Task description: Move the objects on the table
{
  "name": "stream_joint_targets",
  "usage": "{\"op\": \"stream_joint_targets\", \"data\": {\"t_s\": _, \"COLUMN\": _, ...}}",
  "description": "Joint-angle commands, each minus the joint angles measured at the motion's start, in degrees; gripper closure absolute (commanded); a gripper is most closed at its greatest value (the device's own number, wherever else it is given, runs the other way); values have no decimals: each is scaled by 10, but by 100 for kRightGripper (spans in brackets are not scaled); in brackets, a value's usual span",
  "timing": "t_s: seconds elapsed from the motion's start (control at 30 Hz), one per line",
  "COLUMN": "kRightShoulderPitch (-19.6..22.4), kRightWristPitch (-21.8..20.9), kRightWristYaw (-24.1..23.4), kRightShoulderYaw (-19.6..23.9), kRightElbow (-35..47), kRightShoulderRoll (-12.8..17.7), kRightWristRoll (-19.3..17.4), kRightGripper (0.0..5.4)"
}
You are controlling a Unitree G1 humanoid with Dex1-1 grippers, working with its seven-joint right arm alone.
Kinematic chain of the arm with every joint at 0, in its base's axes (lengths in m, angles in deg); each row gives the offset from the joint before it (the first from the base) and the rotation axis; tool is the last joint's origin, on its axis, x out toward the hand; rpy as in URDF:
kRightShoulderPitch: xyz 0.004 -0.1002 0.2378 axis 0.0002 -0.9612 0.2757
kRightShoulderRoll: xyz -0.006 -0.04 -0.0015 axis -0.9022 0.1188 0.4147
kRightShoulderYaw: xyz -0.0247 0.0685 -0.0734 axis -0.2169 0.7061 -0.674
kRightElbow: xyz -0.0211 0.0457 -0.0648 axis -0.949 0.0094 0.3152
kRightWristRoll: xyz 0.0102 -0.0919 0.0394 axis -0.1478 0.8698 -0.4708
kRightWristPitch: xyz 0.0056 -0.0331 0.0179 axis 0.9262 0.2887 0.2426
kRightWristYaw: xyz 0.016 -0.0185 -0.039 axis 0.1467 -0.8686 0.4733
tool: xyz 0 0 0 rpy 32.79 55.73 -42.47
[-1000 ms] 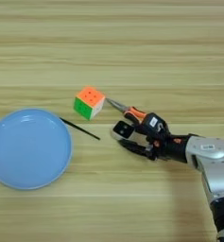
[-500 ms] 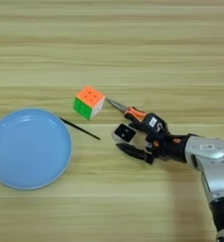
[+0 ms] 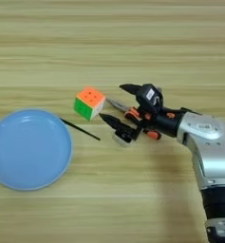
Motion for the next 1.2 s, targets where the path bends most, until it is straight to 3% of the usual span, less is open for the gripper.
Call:
{"op": "stream_joint_targets", "data": {"t_s": 0.03, "kRightShoulderPitch": 53, "kRightWristPitch": 10, "kRightWristYaw": -45, "kRightShoulderYaw": 12, "kRightElbow": 28, "kRightShoulderRoll": -15, "kRightWristRoll": -18, "kRightGripper": 4}}
{"op": "stream_joint_targets", "data": {"t_s": 0.2, "kRightShoulderPitch": 75, "kRightWristPitch": 22, "kRightWristYaw": -83, "kRightShoulderYaw": 3, "kRightElbow": 2, "kRightShoulderRoll": -53, "kRightWristRoll": -9, "kRightGripper": 4}}
{"op": "stream_joint_targets", "data": {"t_s": 0.4, "kRightShoulderPitch": 96, "kRightWristPitch": 21, "kRightWristYaw": -113, "kRightShoulderYaw": -9, "kRightElbow": -43, "kRightShoulderRoll": -73, "kRightWristRoll": 10, "kRightGripper": 4}}
{"op": "stream_joint_targets", "data": {"t_s": 1.2, "kRightShoulderPitch": 132, "kRightWristPitch": -19, "kRightWristYaw": -144, "kRightShoulderYaw": -39, "kRightElbow": -158, "kRightShoulderRoll": -95, "kRightWristRoll": 64, "kRightGripper": 4}}
